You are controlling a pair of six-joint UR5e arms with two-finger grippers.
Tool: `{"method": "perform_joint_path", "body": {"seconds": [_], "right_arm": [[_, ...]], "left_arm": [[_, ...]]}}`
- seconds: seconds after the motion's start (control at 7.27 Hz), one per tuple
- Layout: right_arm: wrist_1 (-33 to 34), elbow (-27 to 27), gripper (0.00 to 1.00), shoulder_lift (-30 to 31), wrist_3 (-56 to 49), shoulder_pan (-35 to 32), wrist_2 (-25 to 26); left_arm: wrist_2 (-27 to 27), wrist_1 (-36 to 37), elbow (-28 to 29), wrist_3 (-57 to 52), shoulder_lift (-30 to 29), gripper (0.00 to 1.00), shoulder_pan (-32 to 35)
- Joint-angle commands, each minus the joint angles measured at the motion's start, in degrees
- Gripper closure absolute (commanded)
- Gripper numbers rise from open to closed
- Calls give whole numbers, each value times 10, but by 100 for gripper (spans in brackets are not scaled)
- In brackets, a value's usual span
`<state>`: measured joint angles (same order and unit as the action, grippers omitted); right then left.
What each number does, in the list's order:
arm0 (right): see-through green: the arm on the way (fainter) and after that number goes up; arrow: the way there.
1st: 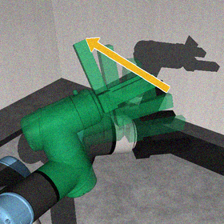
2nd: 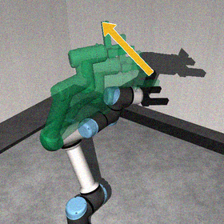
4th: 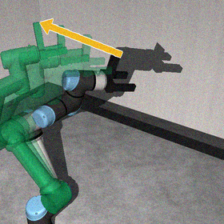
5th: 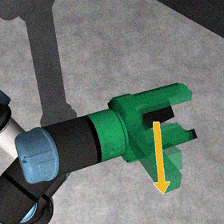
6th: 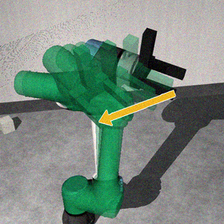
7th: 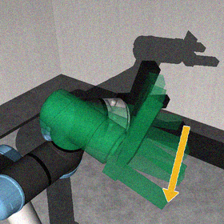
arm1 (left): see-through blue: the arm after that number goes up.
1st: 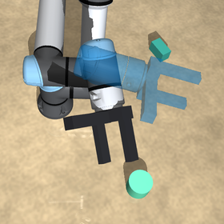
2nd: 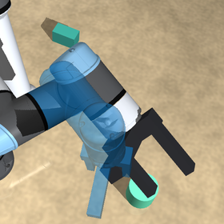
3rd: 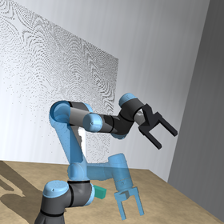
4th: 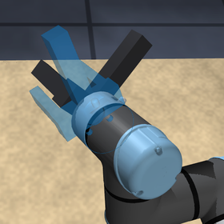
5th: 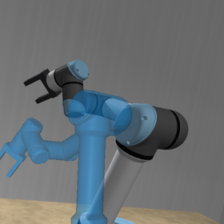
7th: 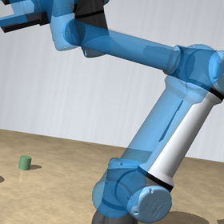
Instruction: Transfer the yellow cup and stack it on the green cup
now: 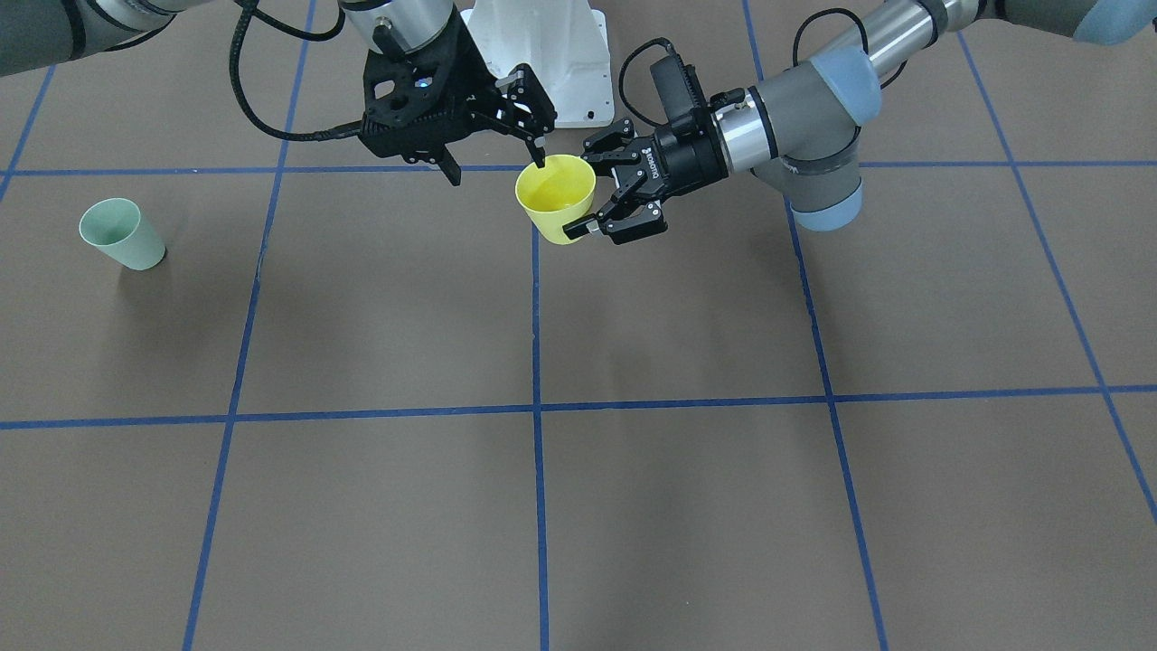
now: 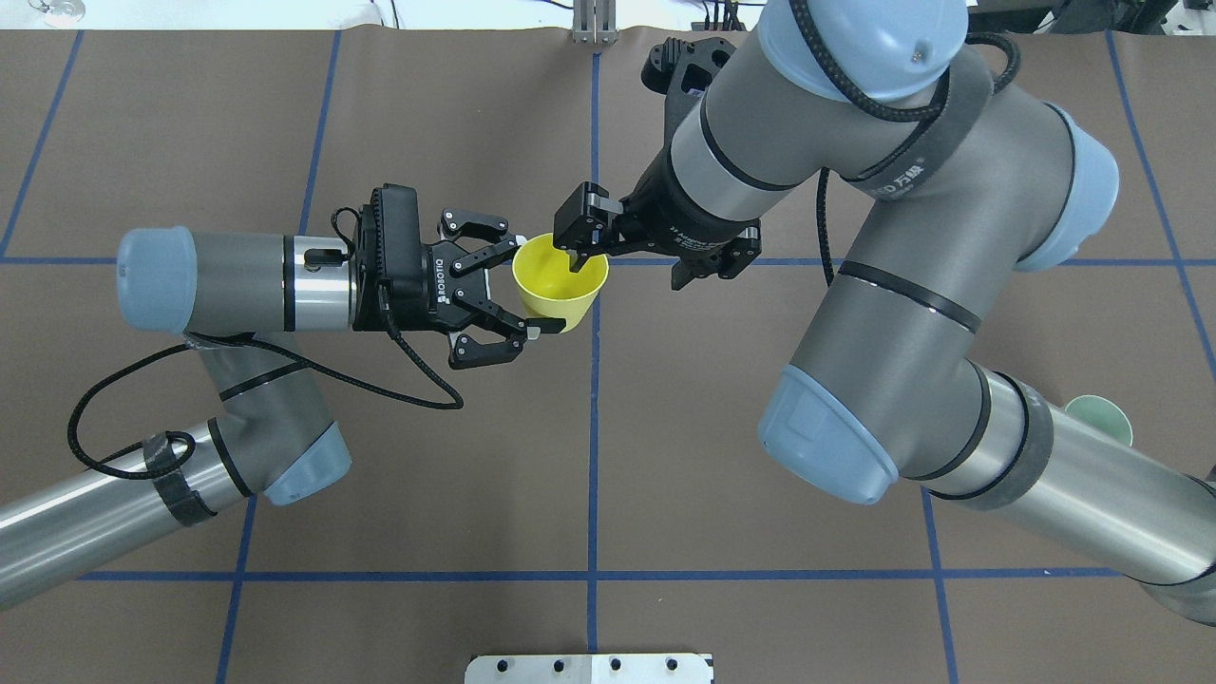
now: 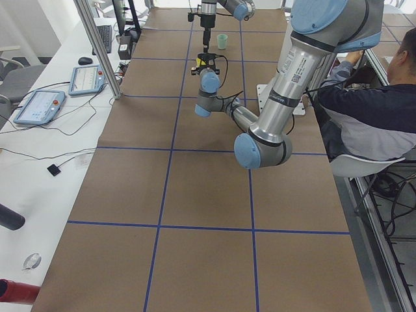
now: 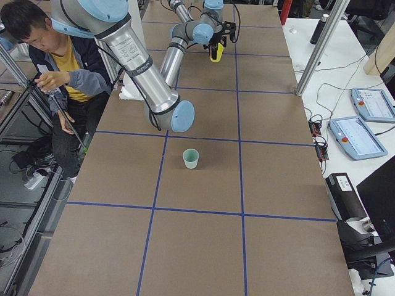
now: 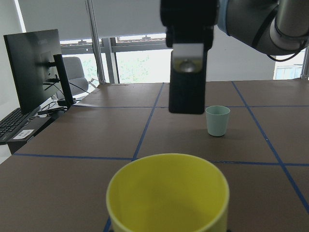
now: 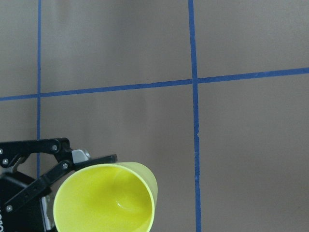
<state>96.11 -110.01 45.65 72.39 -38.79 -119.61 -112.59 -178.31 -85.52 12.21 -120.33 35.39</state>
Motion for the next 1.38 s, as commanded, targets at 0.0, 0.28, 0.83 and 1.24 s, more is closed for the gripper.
{"method": "perform_joint_path", "body": {"seconds": [0.0,0.28,0.83,1.24], "right_arm": [[14,23,5,-15,-14,1,-4],[52,36,9,-32,-44,1,-6],[53,69,26,-45,-69,1,-27],[53,71,42,-45,-125,-1,-27]], "left_arm": [[0,-2,0,-6,0,91,-1],[0,-2,-1,-6,0,90,-1],[0,-2,-1,-6,-1,90,-2],[0,-2,0,-6,0,90,-2]]}}
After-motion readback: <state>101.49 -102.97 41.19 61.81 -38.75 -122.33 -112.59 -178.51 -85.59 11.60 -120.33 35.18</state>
